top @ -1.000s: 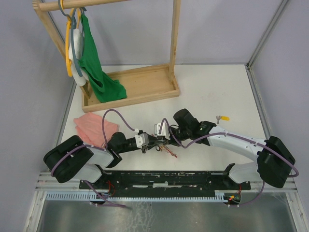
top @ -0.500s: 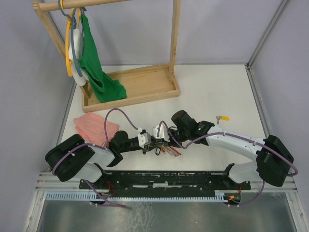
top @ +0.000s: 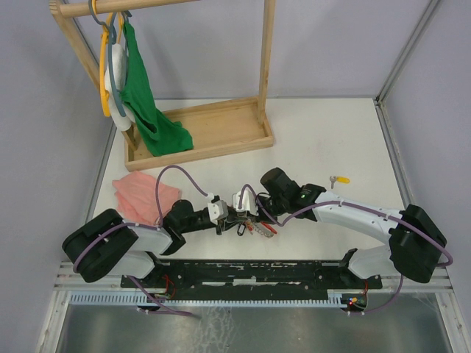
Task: Put the keys on the keyring
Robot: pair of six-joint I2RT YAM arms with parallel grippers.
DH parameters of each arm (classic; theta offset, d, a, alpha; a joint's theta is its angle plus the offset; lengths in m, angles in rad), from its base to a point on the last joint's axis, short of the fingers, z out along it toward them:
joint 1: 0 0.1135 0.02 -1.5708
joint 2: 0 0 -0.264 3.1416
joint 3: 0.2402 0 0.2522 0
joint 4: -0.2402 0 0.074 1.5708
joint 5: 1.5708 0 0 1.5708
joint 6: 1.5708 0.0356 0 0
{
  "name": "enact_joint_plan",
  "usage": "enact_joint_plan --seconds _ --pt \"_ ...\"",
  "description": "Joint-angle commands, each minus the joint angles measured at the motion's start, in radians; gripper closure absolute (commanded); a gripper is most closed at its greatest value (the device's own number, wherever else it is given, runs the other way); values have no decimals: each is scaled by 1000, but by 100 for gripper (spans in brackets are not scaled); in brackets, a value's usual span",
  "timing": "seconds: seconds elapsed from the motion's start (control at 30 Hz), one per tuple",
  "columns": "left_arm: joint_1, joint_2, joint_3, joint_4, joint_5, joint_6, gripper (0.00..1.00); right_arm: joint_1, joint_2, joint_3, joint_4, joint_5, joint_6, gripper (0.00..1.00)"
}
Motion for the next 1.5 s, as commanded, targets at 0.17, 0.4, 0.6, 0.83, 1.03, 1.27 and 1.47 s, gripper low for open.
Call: enact_joint_plan --seconds 0.17,0.4,0.6,0.83,1.03,1.27,1.47 --pt "-1 34 22 29 30 -67 73 2 -4 33 67 -1 4 99" --pt "-2 63 35 56 12 -72 77 2 -8 27 78 -11 10 99" --pt "-2 66 50 42 7 -71 81 3 -9 21 84 -23 10 99" --pt "-1 69 70 -2 20 -77 87 4 -8 12 108 -42 14 99" --pt "1 82 56 32 11 -73 97 1 -29 -29 159 -27 10 97" --pt "0 81 -2 159 -27 -63 97 -72 -143 -178 343 -57 67 84" --pt "1 96 -41 283 -41 -54 97 -142 -182 -297 538 -130 133 79"
